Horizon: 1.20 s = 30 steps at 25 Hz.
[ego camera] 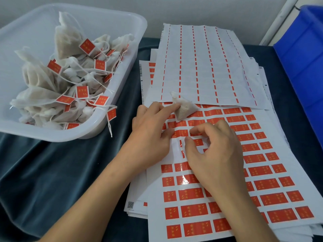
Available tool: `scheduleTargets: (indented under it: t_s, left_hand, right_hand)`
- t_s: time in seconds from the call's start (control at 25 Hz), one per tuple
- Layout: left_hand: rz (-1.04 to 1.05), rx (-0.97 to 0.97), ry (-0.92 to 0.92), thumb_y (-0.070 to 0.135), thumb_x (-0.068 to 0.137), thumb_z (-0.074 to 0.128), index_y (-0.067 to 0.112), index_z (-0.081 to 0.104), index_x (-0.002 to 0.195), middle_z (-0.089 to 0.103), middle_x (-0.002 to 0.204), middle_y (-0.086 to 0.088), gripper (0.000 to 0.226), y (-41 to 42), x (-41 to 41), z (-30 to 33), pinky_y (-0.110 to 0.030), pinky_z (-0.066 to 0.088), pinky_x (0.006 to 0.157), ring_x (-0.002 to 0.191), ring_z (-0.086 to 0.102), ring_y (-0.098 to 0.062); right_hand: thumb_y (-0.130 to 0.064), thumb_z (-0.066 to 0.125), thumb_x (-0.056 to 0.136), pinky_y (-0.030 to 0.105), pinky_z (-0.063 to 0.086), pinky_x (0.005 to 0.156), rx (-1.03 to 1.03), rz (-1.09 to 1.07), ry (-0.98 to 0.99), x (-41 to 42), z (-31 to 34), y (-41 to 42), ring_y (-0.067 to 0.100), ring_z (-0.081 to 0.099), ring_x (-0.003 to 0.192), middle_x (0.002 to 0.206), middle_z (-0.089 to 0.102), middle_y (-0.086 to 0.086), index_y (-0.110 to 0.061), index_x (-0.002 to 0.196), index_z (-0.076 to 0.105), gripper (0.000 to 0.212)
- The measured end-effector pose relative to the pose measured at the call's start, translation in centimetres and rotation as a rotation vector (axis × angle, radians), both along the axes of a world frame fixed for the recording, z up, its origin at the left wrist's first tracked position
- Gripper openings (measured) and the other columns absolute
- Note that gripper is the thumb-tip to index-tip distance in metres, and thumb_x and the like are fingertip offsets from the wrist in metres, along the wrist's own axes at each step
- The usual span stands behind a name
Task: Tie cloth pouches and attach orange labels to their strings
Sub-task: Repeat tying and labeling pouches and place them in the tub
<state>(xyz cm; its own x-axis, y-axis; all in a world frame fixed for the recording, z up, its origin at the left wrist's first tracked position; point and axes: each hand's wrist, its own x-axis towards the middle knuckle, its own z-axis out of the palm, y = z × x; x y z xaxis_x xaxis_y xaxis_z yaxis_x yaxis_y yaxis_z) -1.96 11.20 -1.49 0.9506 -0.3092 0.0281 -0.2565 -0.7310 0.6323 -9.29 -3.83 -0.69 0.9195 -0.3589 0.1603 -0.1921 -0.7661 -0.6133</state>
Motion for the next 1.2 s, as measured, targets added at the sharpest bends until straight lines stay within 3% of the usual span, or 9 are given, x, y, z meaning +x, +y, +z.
scheduleTargets:
  t_s: [0.16,0.32,0.48,0.72,0.84,0.96,1.04,1.12,1.2]
  left_hand:
    - [0.009,0.009,0.003,0.039,0.101,0.064,0.054,0.035,0.152,0.033,0.122,0.031,0.061,-0.1,0.1,-0.2,-0.03,0.034,0.108,0.115,0.028,-0.003]
    - [0.003,0.011,-0.019,0.039,0.101,0.064,0.055,0.035,0.151,0.033,0.121,0.032,0.06,0.0,0.1,-0.4,-0.03,0.036,0.107,0.114,0.029,-0.003]
    - [0.004,0.017,-0.026,0.035,0.101,0.064,0.055,0.035,0.15,0.034,0.123,0.032,0.06,0.0,0.1,-0.5,-0.029,0.035,0.106,0.116,0.029,-0.003]
    - [0.001,0.016,-0.021,0.037,0.102,0.063,0.054,0.034,0.152,0.034,0.126,0.031,0.06,0.1,0.1,-0.4,-0.03,0.035,0.108,0.117,0.028,-0.003]
    - [-0.016,0.02,-0.003,0.039,0.102,0.062,0.055,0.033,0.152,0.037,0.13,0.03,0.06,0.3,0.0,-0.1,-0.034,0.035,0.113,0.119,0.026,-0.002]
    - [-0.036,0.024,0.043,0.044,0.1,0.063,0.056,0.032,0.152,0.036,0.142,0.028,0.062,0.4,0.1,0.4,-0.04,0.032,0.12,0.128,0.024,0.0]
    - [-0.035,0.043,0.063,0.044,0.099,0.065,0.057,0.031,0.152,0.035,0.149,0.028,0.065,0.2,0.1,0.8,-0.043,0.031,0.123,0.136,0.024,-0.001]
    - [-0.021,0.023,0.083,0.043,0.099,0.067,0.062,0.028,0.151,0.038,0.151,0.029,0.068,0.2,0.0,1.1,-0.045,0.035,0.12,0.14,0.03,-0.003]
    - [0.025,-0.101,0.108,0.044,0.101,0.062,0.068,0.027,0.148,0.049,0.139,0.033,0.063,-0.1,0.2,1.9,-0.035,0.054,0.103,0.129,0.049,0.0]
  right_hand:
    - [-0.045,0.07,0.09,0.025,0.05,0.082,0.036,0.018,-0.031,-0.2,0.1,-0.3,0.01,0.055,0.094,0.101,0.053,-0.017,-0.036,0.102,0.066,0.016]
    - [-0.054,0.059,0.093,0.022,0.046,0.075,0.008,0.017,-0.076,-0.3,0.2,0.0,0.009,0.051,0.088,0.096,0.05,-0.016,-0.036,0.094,0.06,0.018]
    - [-0.054,0.073,0.084,0.016,0.03,0.072,-0.11,0.01,-0.037,-0.2,0.1,0.2,0.008,0.045,0.089,0.096,0.045,-0.017,-0.034,0.088,0.063,0.022]
    - [-0.043,0.073,0.087,0.025,0.041,0.079,-0.125,0.029,-0.018,-0.2,0.4,0.0,0.01,0.048,0.092,0.096,0.053,-0.015,-0.035,0.079,0.056,0.021]
    - [-0.04,0.072,0.09,0.014,0.045,0.073,-0.008,0.035,0.023,-0.2,1.0,-0.9,0.006,0.056,0.084,0.089,0.056,-0.021,-0.034,0.077,0.058,0.02]
    - [-0.046,0.067,0.093,0.002,0.039,0.051,0.178,-0.014,0.075,0.0,2.4,-3.6,-0.007,0.065,0.078,0.075,0.064,-0.025,-0.036,0.08,0.062,0.016]
    - [-0.048,0.062,0.095,0.006,0.044,0.052,0.317,-0.031,0.031,0.5,4.0,-5.8,-0.009,0.067,0.072,0.076,0.069,-0.024,-0.034,0.086,0.064,0.017]
    - [-0.046,0.059,0.099,0.017,0.05,0.052,0.42,-0.028,-0.092,1.4,5.5,-7.4,0.002,0.069,0.059,0.074,0.072,-0.016,-0.034,0.093,0.063,0.014]
    - [-0.045,0.057,0.101,0.022,0.053,0.051,0.466,-0.002,-0.186,2.8,6.6,-8.1,0.009,0.067,0.051,0.072,0.073,-0.009,-0.038,0.101,0.06,0.008]
